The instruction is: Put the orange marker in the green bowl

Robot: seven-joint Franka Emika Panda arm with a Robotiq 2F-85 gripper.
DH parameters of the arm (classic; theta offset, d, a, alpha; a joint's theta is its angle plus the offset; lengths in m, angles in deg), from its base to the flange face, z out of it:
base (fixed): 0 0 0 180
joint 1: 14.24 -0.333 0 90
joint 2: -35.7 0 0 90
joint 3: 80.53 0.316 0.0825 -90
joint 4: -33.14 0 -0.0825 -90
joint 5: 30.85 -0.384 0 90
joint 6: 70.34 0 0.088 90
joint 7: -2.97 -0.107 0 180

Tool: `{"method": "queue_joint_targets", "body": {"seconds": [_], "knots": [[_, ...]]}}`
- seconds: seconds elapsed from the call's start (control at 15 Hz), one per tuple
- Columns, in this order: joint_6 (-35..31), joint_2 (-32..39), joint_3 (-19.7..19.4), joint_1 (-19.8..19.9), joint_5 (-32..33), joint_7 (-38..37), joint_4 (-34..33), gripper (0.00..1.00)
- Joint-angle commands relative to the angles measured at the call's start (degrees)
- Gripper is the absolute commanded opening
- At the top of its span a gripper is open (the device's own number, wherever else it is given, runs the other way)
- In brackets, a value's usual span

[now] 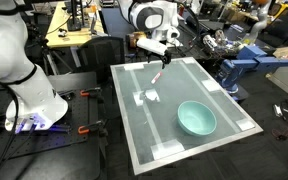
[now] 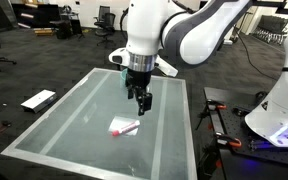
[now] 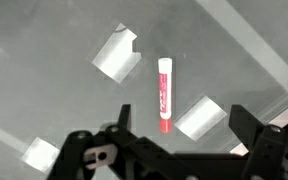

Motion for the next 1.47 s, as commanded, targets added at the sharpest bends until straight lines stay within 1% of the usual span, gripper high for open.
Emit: {"method": "queue_joint_targets", "body": {"seconds": [0.0,0.4,0.93,1.07,1.13,1.4], "knots": [[-0.14,5.14,2.81,2.68,-1.27,4.99,-4.64,1.00],[1.76,12.36,5.71,5.25,-1.04,8.49,-10.80,1.00],[2.98,19.27,6.09,5.55,0.64,8.78,-15.93,1.00],[3.18,20.28,6.10,5.57,0.90,8.69,-16.83,0.81],[3.19,20.68,6.13,5.57,0.97,8.65,-17.21,0.68],[3.42,21.70,6.33,5.76,1.00,8.72,-18.25,0.36]]}}
